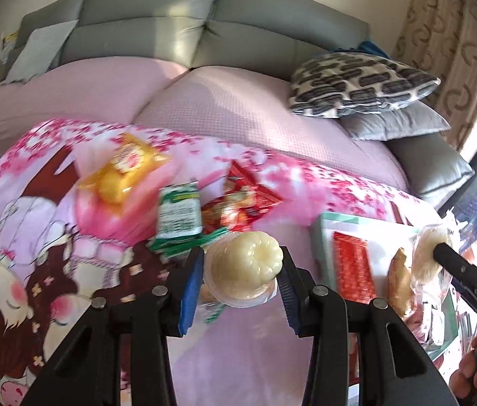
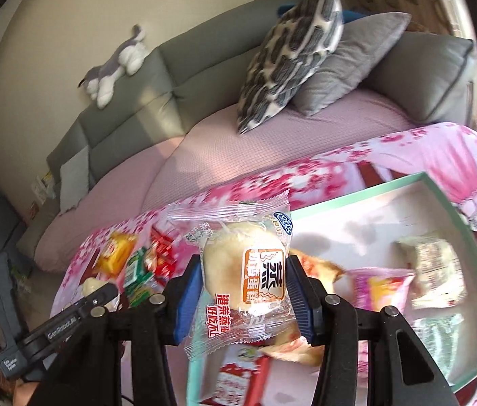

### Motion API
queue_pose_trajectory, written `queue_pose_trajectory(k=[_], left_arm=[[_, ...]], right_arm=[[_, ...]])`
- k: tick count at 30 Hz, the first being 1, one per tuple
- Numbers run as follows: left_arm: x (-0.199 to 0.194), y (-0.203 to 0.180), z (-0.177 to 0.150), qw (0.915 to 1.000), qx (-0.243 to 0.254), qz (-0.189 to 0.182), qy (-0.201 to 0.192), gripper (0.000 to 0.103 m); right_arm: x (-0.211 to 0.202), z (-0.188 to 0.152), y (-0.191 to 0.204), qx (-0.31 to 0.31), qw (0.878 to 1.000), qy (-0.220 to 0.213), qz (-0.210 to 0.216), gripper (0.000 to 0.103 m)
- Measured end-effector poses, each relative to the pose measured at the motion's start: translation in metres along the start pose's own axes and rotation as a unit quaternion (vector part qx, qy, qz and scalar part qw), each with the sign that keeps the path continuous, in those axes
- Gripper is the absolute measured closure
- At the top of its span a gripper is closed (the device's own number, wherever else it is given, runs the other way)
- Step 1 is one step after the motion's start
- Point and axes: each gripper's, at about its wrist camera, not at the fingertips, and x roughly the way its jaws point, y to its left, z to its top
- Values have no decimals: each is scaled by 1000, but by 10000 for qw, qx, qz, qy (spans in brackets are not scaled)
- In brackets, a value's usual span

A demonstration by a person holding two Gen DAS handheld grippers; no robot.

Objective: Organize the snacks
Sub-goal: 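Carry the held cake and wrapped bun over the tray, then lower both items into the tray and open both grippers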

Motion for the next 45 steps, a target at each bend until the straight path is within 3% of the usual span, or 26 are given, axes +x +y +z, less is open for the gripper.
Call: queue_pose_trajectory(k=[7,11,19,29,40,42,45], left_arm=[[15,-58,12,9973,549,-491,24,59],[31,-94,17,9931,851,-787,173,59],[63,-145,22,9851,1358,-976,401,59],[112,-164,19,9808,1557,-841,816,59],[126,-166,15,9807,1450,-820,1023,58],[123,-166,17,9812,1405,-843,1020,42],[114,-163,18,9826,1321,-866,974,35]], right_arm=[[-18,16,-40,408,9979,-341,-374,51],[-18,19,-58,452,9948,-419,-806,51],[-7,19,-85,528,9900,-507,-1208,51],[9,18,-88,353,9900,-399,-1305,51],[18,16,-85,221,9897,-251,-1391,47],[18,16,-85,251,9897,-222,-1389,39],[16,16,-82,229,9886,-159,-1476,29]])
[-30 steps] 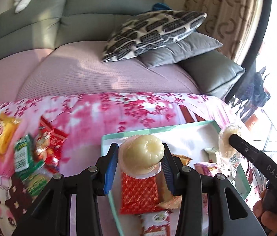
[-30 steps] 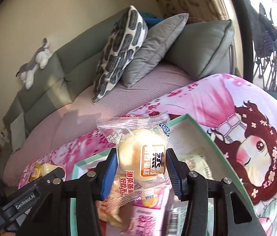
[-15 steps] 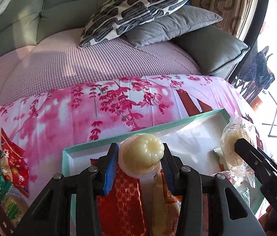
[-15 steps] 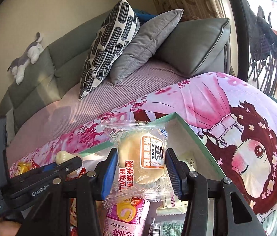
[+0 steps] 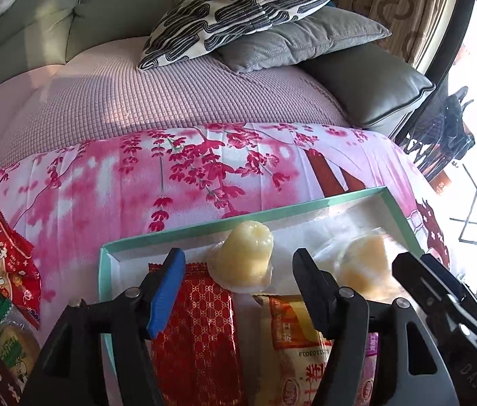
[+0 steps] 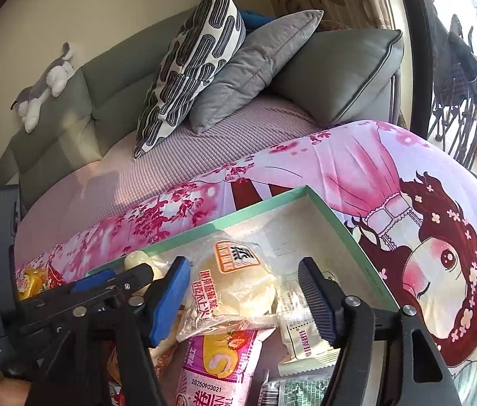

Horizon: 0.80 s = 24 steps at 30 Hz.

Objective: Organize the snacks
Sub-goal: 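Lower both items into the tray and open both grippers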

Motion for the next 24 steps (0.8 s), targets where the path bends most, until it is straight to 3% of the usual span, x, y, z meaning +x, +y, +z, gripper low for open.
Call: queue_pose_trajectory(k=[6,8,15,24], left_arm=[[-25,12,-9,9991,-289,294,-63,18],[-31,19,-14,9981,-391,467,-58,14],[-54,49,-34,9916,-820,971,-257,3],[-83,71,-62,9843,-989,1365,-515,2]], right_arm=[[-9,-3,5,-135,9997,109,-163,11],[-11,-5,9,-257,9992,172,-249,0],[-23,-11,24,-529,9981,156,-266,0],[-27,-24,38,-677,9972,266,-183,0]])
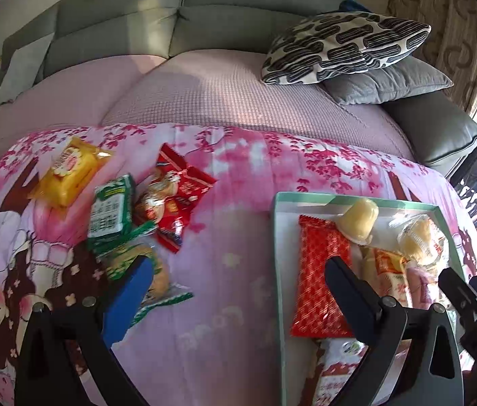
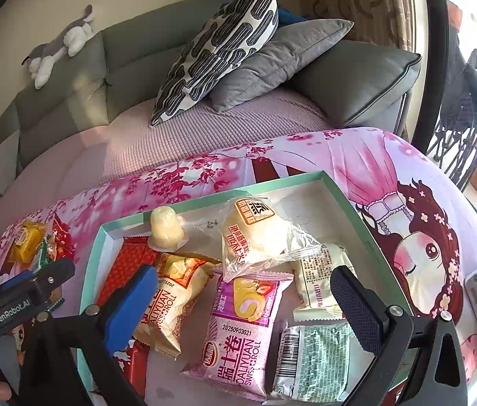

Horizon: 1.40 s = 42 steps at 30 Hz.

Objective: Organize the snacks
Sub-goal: 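Lower both items into the tray and open both grippers, then move both open grippers from the tray back over the snack pile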

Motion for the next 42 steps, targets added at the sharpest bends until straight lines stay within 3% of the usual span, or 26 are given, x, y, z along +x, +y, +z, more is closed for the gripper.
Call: queue_pose_trajectory(k=[6,11,16,31,36,42], left_arm=[[-10,10,-11,9991,67,407,-103,2],[-14,13,-18,9948,178,997,-108,2],[-19,24,-23,9955,62,940,-56,2],[-21,97,-20,9883,-666,1372,-57,2],[-23,116,-21,9877,-945,1242,-95,2],[-24,127,-22,9858,-987,1337,-240,2]], right_arm=[[1,-1,4,52,9999,19,101,0],[1,0,6,49,9999,59,142,0],[4,-1,15,-60,9996,178,203,0],[4,-12,80,-646,9936,250,887,0],[5,-14,91,-548,9912,240,1183,0],[6,-17,110,-637,9905,224,1197,0]])
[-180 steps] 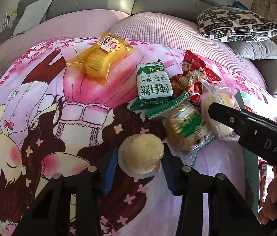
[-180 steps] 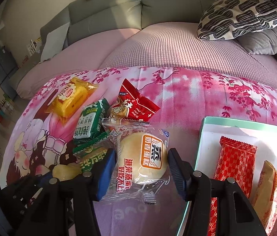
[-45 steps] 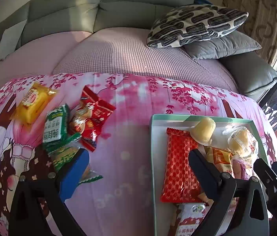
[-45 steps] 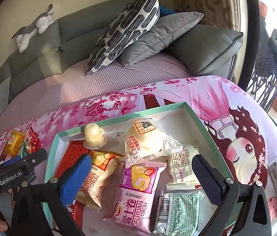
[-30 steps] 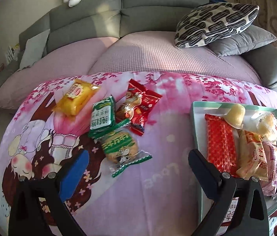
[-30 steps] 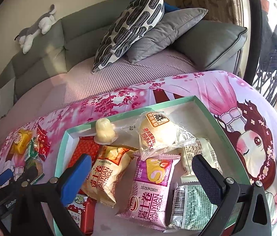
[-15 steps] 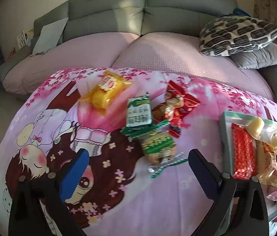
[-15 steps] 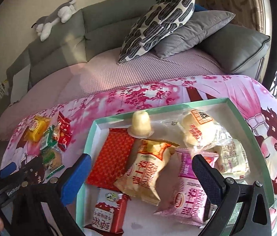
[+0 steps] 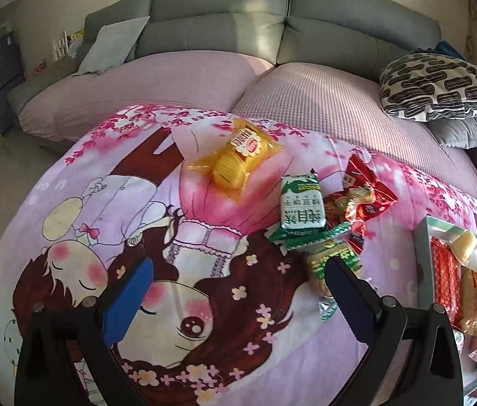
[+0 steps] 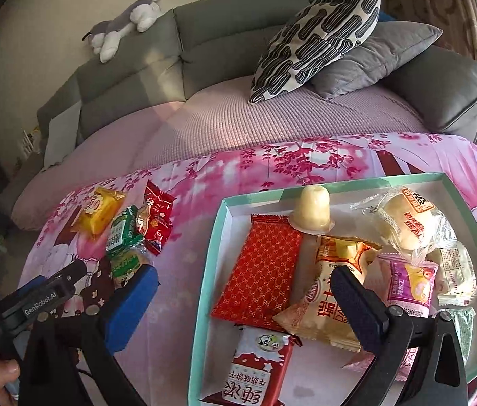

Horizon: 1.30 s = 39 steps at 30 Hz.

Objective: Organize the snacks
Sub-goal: 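Move both open grippers from the tray back over the snack pile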

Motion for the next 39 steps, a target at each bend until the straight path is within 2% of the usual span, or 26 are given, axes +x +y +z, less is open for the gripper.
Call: queue_pose_trajectory(k=[6,10,16,25,29,31,35,39], left_arm=[[8,16,2,9996,-253,-142,-24,2],[15,24,1,9994,-255,-212,66,2],[19,34,-1,9996,-241,-159,45,2],[26,41,-1,9998,-145,-122,0,2],[35,44,-1,9998,-49,29,190,2],[38,49,-1,9995,-147,-49,279,2],[40,59,1,9973,-452,-430,394,2],[43,59,1,9966,-451,-472,500,2]], right_arm=[[6,-2,25,-313,9995,-42,75,0],[12,-5,39,-421,9990,-21,146,0],[23,-8,58,-663,9973,104,289,0],[37,-14,87,-1177,9923,302,229,0],[44,-15,94,-1226,9914,382,252,0],[48,-14,97,-1243,9910,423,261,0],[59,-14,105,-1329,9893,530,291,0],[70,-16,114,-1463,9869,649,219,0]])
